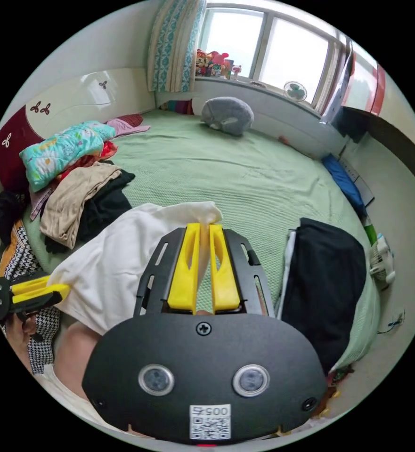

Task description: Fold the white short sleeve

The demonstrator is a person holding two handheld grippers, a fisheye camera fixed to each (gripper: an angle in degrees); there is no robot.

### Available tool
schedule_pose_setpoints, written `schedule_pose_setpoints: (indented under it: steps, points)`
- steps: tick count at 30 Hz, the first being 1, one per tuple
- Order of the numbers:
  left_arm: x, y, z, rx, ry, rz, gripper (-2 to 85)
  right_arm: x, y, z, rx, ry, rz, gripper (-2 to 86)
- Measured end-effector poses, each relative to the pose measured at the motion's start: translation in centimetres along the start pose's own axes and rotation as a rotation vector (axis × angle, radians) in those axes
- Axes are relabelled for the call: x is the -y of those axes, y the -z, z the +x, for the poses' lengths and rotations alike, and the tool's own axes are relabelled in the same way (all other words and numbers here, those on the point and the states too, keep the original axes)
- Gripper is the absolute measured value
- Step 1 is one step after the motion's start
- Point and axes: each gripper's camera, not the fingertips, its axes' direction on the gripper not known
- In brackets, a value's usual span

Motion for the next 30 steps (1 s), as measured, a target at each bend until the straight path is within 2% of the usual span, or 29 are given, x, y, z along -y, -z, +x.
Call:
schedule_pose_setpoints:
  steps: [2, 6, 13, 18, 20, 21, 22, 26, 30]
  points:
    - [0.4, 0.7, 3.0, -0.003, -0.056, 0.02, 4.9, -0.2, 2.2, 2.2, -0.038, -0.005, 0.007, -1.1]
    - [2.2, 1.8, 9.2, -0.123, -0.125, 0.072, 4.9, -0.5, 7.7, 8.0, -0.08, -0.061, 0.048, -1.3]
    - [7.9, 2.7, 20.0, -0.308, -0.223, 0.193, 4.9, 0.5, 16.4, 18.7, -0.31, -0.079, 0.131, -1.3]
    - [11.2, -4.8, 26.9, -0.484, -0.126, 0.117, 5.0, 1.8, 13.6, 27.2, -0.368, -0.19, 0.035, 0.4]
    - [11.8, -9.5, 29.1, -0.444, -0.051, 0.043, 5.0, 0.9, 9.4, 30.0, -0.404, -0.234, -0.074, 2.9]
    - [11.9, -12.1, 30.5, -0.388, -0.03, 0.01, 5.0, -0.2, 6.6, 31.5, -0.443, -0.269, -0.201, 3.9]
    - [11.8, -13.8, 31.4, -0.361, -0.029, -0.03, 5.0, -1.9, 4.7, 32.5, -0.432, -0.3, -0.264, 4.6]
    - [11.2, -14.2, 32.7, -0.377, -0.045, 0.015, 5.0, -8.2, 3.8, 32.5, -0.274, -0.225, -0.229, 5.9]
    - [12.0, -14.7, 33.8, -0.383, -0.078, -0.005, 5.0, -16.4, 4.7, 34.8, -0.141, -0.264, -0.267, 6.5]
